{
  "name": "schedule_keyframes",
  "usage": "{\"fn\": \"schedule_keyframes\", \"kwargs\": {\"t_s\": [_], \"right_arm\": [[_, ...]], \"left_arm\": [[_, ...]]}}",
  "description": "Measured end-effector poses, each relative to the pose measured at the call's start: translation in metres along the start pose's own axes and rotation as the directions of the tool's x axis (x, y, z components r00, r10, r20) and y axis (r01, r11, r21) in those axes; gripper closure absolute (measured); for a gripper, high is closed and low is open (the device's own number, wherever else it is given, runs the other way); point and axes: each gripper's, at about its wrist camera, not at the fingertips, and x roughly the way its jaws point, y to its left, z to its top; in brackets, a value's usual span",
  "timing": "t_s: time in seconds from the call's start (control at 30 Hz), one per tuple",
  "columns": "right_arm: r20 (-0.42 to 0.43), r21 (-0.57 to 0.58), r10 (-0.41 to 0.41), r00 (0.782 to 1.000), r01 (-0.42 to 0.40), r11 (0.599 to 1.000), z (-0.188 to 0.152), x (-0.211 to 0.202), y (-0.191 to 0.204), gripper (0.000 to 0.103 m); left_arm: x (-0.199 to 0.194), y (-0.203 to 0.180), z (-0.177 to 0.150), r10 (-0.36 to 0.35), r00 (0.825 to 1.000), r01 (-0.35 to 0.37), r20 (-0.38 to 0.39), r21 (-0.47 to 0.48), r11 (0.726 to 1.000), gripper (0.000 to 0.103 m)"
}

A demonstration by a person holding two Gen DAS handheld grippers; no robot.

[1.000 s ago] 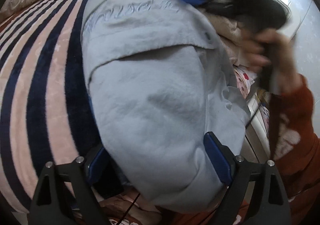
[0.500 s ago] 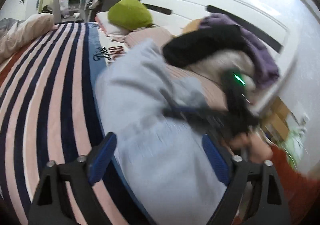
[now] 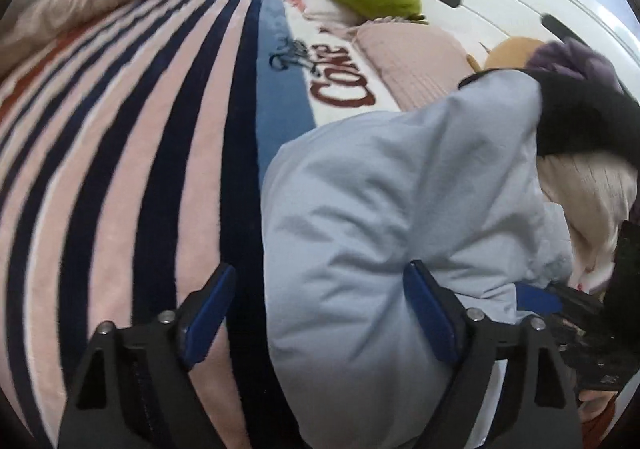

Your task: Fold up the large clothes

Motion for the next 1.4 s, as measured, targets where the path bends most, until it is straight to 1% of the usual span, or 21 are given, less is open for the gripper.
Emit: {"fn": "schedule_keyframes", "kwargs": {"t_s": [0.07,0.1,0.17,0.2,0.23,0.27,0.33,0.43,0.57,0.67,0.73,0.8,0.83,0.9,0.97,1.07,1.17,1.2,1.23,1.33,1.4], "right_arm": [[0.034,-0.048,-0.004,0.999,0.005,0.999,0.015,-0.008,0.008,0.065],[0.053,-0.064,-0.011,0.999,0.014,0.998,0.023,-0.011,0.011,0.065],[0.077,-0.079,-0.026,0.997,0.032,0.996,0.042,-0.015,0.014,0.066],[0.082,-0.081,-0.029,0.996,0.036,0.996,0.052,-0.014,0.014,0.070],[0.080,-0.083,-0.031,0.996,0.038,0.996,0.064,-0.011,0.013,0.083],[0.072,-0.080,-0.032,0.997,0.038,0.996,0.071,-0.008,0.011,0.088],[0.055,-0.068,-0.030,0.998,0.034,0.997,0.084,0.001,0.006,0.088],[-0.017,-0.034,-0.094,0.995,0.094,0.995,0.088,0.024,-0.007,0.088],[-0.111,0.020,-0.157,0.981,0.160,0.987,0.075,0.054,-0.033,0.088],[-0.151,-0.024,-0.241,0.959,0.240,0.971,0.063,0.074,-0.040,0.088],[-0.143,-0.045,-0.260,0.955,0.256,0.966,0.061,0.074,-0.038,0.088],[-0.125,-0.031,-0.240,0.963,0.238,0.971,0.063,0.065,-0.036,0.087],[-0.106,-0.021,-0.231,0.967,0.230,0.973,0.063,0.054,-0.032,0.085],[-0.034,-0.008,-0.184,0.982,0.184,0.983,0.061,0.019,-0.019,0.082],[0.013,-0.043,-0.125,0.992,0.126,0.991,0.051,-0.013,0.000,0.082],[0.022,-0.130,-0.089,0.996,0.091,0.987,0.027,-0.046,0.030,0.078],[-0.049,-0.174,-0.148,0.988,0.137,0.975,-0.002,-0.037,0.036,0.075],[-0.069,-0.182,-0.193,0.979,0.178,0.967,-0.014,-0.026,0.033,0.073],[-0.082,-0.165,-0.211,0.974,0.195,0.967,-0.023,-0.018,0.026,0.070],[-0.088,-0.091,-0.215,0.973,0.207,0.974,-0.041,-0.001,0.013,0.069],[-0.070,-0.084,-0.212,0.975,0.206,0.975,-0.043,-0.004,0.011,0.069]], "left_arm": [[-0.001,0.000,0.004,-0.015,1.000,0.015,-0.014,0.002,1.000,0.018],[-0.006,-0.004,0.008,-0.013,1.000,0.013,-0.014,0.025,1.000,0.019],[-0.024,-0.012,0.015,-0.049,0.999,0.047,0.023,0.061,0.997,0.030],[-0.033,-0.014,0.019,-0.073,0.996,0.070,0.048,0.063,0.996,0.031],[-0.041,-0.016,0.026,-0.094,0.992,0.089,0.079,0.062,0.994,0.034],[-0.045,-0.018,0.032,-0.098,0.990,0.092,0.097,0.066,0.994,0.036],[-0.042,-0.024,0.043,-0.078,0.991,0.068,0.105,0.102,0.993,0.036],[-0.015,-0.024,0.052,-0.056,0.997,0.051,0.045,0.106,0.993,0.036],[0.026,-0.034,0.050,0.042,0.999,-0.043,0.011,0.173,0.984,0.022],[0.042,-0.038,0.042,0.093,0.996,-0.091,-0.002,0.176,0.980,0.019],[0.037,-0.039,0.042,0.099,0.995,-0.096,-0.007,0.165,0.982,0.019],[0.020,-0.035,0.041,0.079,0.997,-0.075,-0.019,0.137,0.988,0.022],[0.008,-0.035,0.039,0.068,0.998,-0.066,-0.011,0.134,0.989,0.026],[-0.031,-0.039,0.023,0.026,0.999,-0.034,0.043,0.177,0.984,0.026],[-0.067,-0.040,0.000,-0.035,0.996,0.017,0.080,0.222,0.975,0.026],[-0.092,-0.033,-0.041,-0.099,0.994,0.087,0.044,0.230,0.969,0.026],[-0.079,-0.026,-0.073,-0.141,0.989,0.146,-0.036,0.202,0.968,0.025],[-0.067,-0.025,-0.082,-0.129,0.990,0.138,-0.060,0.194,0.971,0.025],[-0.057,-0.023,-0.088,-0.126,0.990,0.135,-0.063,0.173,0.976,0.021],[-0.037,-0.012,-0.099,-0.179,0.982,0.183,-0.061,0.060,0.981,0.012],[-0.035,-0.002,-0.098,-0.230,0.970,0.229,-0.076,-0.020,0.973,0.011]]}}
